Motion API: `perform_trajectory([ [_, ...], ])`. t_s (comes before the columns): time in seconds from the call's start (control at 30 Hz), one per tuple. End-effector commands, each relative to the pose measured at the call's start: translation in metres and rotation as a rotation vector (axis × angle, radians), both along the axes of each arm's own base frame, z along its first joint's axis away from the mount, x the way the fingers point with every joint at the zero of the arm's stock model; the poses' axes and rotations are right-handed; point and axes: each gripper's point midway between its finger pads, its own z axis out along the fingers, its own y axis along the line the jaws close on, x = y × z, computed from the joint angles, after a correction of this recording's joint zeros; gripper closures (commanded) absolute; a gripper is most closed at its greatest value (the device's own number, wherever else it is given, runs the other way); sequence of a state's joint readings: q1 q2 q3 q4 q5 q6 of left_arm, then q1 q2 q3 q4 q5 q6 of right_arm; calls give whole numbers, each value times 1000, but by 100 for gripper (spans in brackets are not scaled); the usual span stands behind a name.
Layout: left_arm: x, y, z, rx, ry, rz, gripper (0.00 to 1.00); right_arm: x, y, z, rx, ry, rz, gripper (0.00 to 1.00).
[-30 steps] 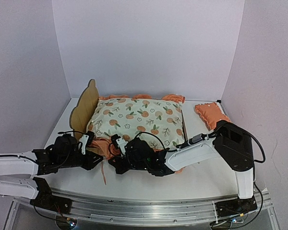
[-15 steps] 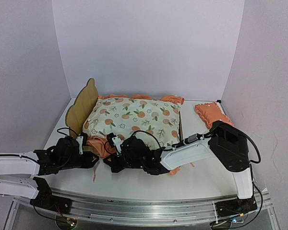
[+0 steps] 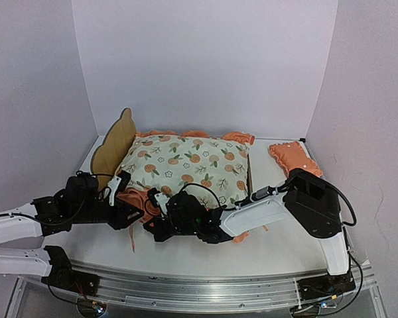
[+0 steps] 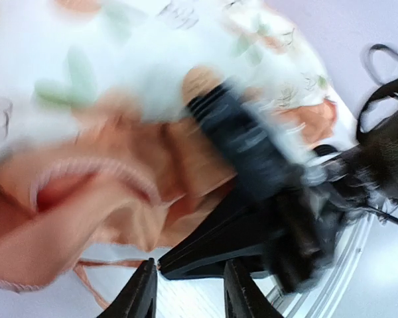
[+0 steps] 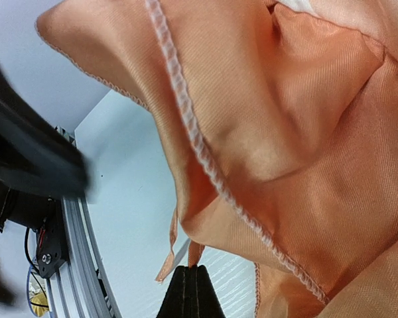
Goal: Set up the pet bed
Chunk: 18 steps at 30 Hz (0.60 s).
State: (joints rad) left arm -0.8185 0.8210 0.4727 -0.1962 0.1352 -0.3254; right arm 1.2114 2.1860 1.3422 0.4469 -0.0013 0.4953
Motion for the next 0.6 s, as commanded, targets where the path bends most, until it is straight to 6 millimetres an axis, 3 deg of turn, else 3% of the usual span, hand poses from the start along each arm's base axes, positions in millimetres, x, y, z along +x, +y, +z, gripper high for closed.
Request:
perform_trajectory([
  [0.0,6,-13,104,-7,-359,-150,53,3,11,7,27,-21,6,100],
  [0.1,39,-3,159,79,-554,-27,42,4,12,-1,19,-11,2,100],
  [0.2,70,17,201,155,-639,103,33,3,14,-6,15,-2,8,100],
  [0.37,137,77,217,311,-461,387,29,-1,20,-6,6,-4,46,100],
  [0.43,153,97,218,367,-396,445,26,-2,21,-6,-1,-5,56,100],
  [0.57,172,117,209,396,-338,477,16,-3,22,-8,-6,1,66,100],
])
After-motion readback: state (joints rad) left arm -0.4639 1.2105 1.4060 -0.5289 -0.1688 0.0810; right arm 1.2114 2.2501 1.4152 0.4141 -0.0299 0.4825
